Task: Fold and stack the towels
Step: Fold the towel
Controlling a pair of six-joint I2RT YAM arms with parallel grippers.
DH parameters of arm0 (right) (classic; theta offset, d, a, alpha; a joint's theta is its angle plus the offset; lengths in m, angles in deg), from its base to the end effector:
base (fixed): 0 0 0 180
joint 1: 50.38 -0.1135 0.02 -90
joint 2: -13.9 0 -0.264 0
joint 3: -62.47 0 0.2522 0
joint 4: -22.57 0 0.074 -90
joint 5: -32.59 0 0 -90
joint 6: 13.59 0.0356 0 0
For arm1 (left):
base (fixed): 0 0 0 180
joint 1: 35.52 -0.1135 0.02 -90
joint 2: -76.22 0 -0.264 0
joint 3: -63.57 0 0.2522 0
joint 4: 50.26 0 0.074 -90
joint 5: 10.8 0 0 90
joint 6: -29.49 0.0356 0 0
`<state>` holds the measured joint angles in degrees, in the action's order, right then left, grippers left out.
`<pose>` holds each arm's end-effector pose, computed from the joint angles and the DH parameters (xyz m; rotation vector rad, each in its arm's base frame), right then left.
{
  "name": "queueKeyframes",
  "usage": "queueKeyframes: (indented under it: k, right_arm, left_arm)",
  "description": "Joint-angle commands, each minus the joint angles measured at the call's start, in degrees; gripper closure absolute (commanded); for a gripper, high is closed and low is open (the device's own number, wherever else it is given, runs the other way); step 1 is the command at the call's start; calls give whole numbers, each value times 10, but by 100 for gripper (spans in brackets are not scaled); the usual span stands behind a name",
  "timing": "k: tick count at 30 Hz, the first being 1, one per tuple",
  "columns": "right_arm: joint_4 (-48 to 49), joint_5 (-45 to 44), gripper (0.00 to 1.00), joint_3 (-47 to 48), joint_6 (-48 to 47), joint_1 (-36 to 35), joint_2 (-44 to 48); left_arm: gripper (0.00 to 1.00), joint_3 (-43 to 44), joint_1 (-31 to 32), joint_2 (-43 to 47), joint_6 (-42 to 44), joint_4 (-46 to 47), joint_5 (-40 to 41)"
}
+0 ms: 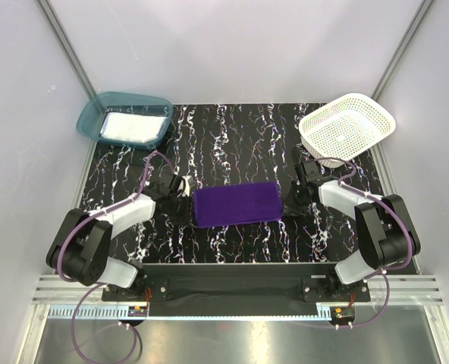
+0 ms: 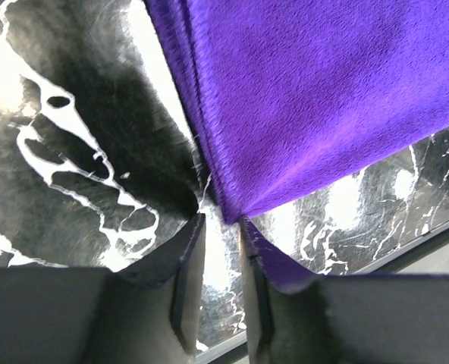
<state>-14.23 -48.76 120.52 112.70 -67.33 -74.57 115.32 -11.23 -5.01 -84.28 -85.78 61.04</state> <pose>0.2593 0.0846 0.1490 0.4313 2.7867 0.4451 0.2186 -0.1108 0.1526 0.1118 2.7967 -0.6608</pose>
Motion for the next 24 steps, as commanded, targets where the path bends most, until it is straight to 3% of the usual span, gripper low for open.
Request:
queueKeyframes:
  k: [1,6,13,17,24]
  right_arm:
    - [7,-21,85,-17,-9,-4,10]
    - [-1,-12,70,-18,-17,-4,24]
    - [-76,-7,71,41,-22,-4,73]
    - [-43,47,71,51,-15,-8,76]
    - [120,193,71,40,-14,-46,16]
  left_arm:
    - [70,24,-1,23,21,-28,28]
    - [60,80,-6,34,50,-71,72]
    - [56,110,-64,-8,65,-6,-13]
    - [53,119,-68,-49,66,20,-32]
    - [51,117,-69,-96,36,58,-54]
